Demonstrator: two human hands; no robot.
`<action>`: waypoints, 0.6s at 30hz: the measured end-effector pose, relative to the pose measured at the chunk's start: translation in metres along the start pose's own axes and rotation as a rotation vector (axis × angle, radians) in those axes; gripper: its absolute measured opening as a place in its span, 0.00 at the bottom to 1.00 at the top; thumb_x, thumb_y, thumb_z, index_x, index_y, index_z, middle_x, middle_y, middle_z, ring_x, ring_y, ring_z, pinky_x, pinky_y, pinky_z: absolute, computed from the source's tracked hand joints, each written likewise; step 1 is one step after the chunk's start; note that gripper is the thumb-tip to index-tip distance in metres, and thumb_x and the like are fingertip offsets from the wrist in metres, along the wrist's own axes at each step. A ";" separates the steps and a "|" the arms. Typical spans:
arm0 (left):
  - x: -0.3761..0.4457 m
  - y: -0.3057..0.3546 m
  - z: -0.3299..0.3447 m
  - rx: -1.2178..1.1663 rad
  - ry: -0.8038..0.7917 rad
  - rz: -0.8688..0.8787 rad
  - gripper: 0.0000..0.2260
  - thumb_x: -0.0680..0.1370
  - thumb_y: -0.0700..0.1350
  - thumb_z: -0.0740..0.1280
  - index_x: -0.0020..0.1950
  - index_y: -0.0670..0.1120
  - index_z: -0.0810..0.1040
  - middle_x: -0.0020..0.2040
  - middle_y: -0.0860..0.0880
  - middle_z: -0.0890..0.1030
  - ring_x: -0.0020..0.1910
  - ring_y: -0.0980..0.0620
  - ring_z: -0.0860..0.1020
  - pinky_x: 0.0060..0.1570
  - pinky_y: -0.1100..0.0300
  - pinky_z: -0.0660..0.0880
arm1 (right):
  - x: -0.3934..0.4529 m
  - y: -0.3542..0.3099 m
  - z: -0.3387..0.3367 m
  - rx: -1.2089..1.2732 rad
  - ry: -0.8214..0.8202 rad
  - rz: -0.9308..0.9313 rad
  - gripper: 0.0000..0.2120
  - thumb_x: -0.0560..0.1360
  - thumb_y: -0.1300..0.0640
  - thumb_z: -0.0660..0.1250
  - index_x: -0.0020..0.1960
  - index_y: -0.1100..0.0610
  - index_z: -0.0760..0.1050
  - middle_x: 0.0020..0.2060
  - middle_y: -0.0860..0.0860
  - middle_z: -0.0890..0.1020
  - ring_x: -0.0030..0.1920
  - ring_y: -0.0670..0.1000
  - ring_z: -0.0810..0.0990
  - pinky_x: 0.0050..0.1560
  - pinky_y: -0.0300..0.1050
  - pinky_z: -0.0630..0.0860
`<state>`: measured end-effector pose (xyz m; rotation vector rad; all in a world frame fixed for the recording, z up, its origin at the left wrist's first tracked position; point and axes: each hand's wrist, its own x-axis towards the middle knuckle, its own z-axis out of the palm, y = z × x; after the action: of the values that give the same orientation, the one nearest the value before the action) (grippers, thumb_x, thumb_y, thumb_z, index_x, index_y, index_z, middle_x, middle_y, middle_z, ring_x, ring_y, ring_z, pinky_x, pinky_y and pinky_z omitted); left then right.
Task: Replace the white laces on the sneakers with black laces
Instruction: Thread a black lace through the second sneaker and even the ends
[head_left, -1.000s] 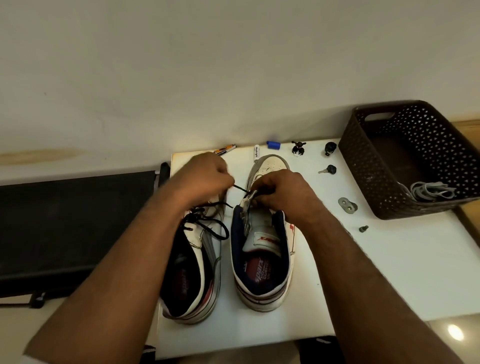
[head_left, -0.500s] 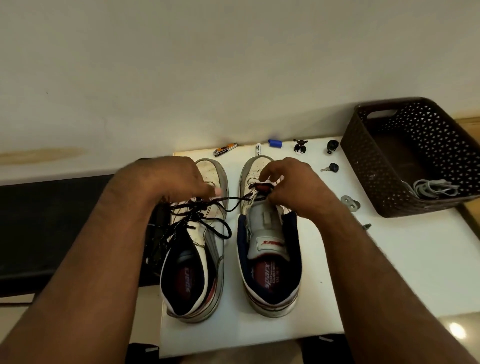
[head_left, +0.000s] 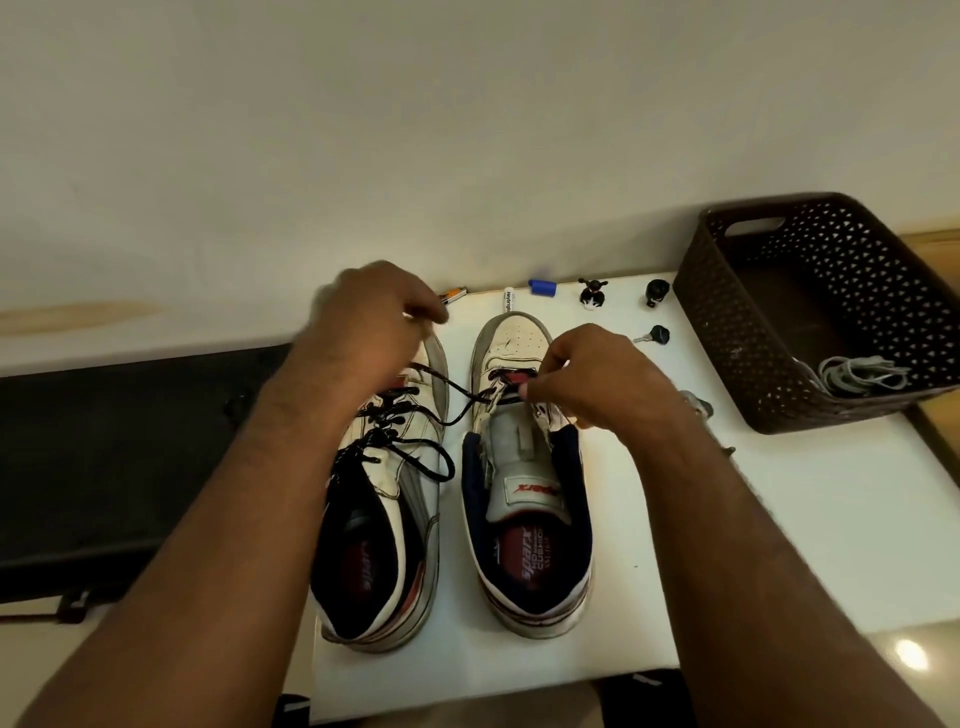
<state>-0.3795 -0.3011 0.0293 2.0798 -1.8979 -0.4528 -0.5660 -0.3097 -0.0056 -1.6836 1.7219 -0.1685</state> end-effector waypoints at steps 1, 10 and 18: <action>-0.002 0.007 0.012 -0.105 -0.095 0.036 0.10 0.78 0.41 0.68 0.54 0.53 0.84 0.54 0.54 0.82 0.51 0.57 0.77 0.49 0.69 0.68 | 0.000 0.001 0.001 -0.021 -0.006 0.007 0.12 0.70 0.51 0.74 0.49 0.57 0.79 0.45 0.53 0.81 0.48 0.53 0.81 0.51 0.50 0.80; -0.001 0.005 0.050 -0.084 -0.350 -0.082 0.13 0.73 0.40 0.73 0.54 0.51 0.79 0.49 0.47 0.81 0.40 0.49 0.83 0.37 0.56 0.81 | 0.004 0.003 0.007 -0.039 -0.014 -0.010 0.09 0.69 0.54 0.76 0.46 0.54 0.79 0.43 0.49 0.79 0.46 0.48 0.77 0.42 0.40 0.72; 0.007 0.001 0.022 -0.390 -0.154 -0.088 0.19 0.69 0.38 0.73 0.56 0.52 0.76 0.39 0.47 0.83 0.31 0.50 0.76 0.34 0.59 0.73 | 0.000 -0.005 0.000 0.319 0.110 -0.121 0.05 0.73 0.55 0.71 0.41 0.56 0.80 0.38 0.49 0.81 0.39 0.44 0.77 0.36 0.37 0.71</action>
<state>-0.3888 -0.3078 0.0095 1.9157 -1.6361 -0.9458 -0.5618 -0.3104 -0.0033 -1.5623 1.5736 -0.5710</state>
